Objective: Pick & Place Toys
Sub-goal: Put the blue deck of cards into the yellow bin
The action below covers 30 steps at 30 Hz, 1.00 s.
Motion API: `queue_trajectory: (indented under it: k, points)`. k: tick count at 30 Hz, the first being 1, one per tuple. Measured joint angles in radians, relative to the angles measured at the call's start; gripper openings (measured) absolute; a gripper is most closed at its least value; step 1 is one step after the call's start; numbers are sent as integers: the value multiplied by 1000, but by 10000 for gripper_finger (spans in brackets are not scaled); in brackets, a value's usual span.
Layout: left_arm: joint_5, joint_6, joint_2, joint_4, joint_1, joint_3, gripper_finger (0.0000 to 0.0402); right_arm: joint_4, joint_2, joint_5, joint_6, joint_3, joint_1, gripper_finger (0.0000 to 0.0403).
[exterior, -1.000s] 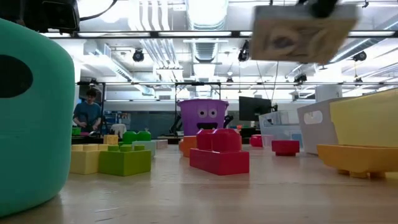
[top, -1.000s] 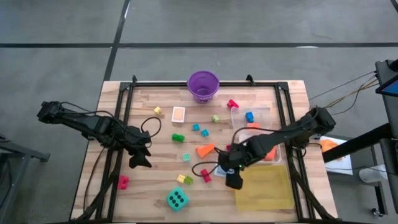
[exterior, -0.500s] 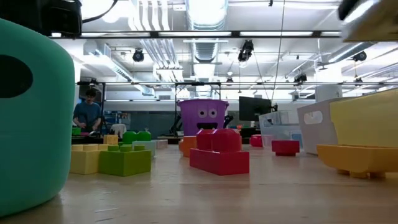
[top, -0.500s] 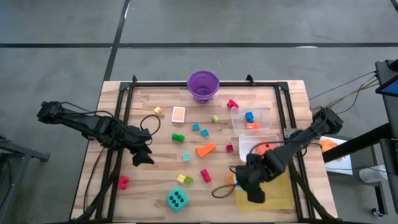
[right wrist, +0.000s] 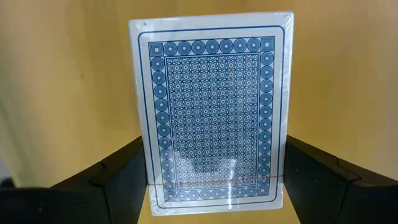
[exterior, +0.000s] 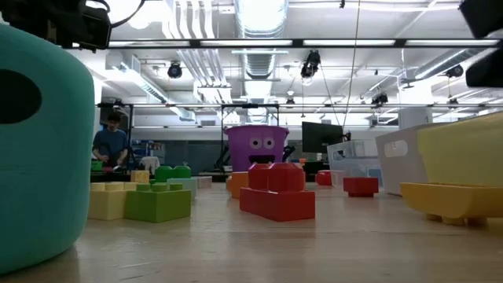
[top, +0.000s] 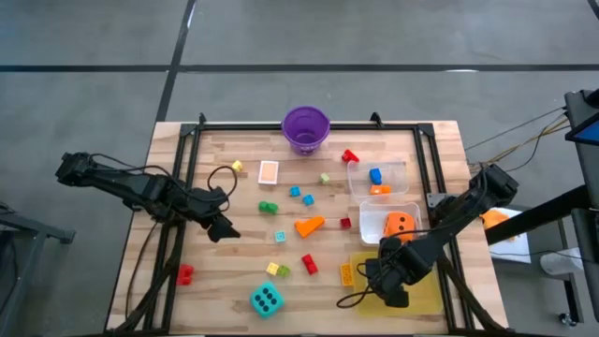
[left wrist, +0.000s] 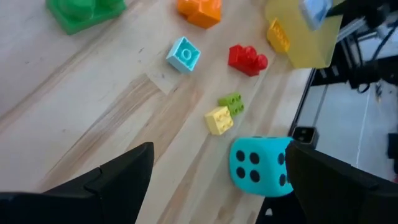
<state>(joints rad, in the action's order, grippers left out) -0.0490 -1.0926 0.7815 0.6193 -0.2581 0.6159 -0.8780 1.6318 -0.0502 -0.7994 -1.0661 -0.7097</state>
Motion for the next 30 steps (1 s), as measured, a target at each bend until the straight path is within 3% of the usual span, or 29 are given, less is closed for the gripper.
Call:
queue_trajectory:
  k: [13, 30]
  points:
    - [7, -17, 0, -1, 0, 0, 351, 128, 6, 54, -32, 130, 1, 297]
    - [8, -17, 0, -1, 0, -1, 351, 159, 6, 54, -9, 135, 1, 297]
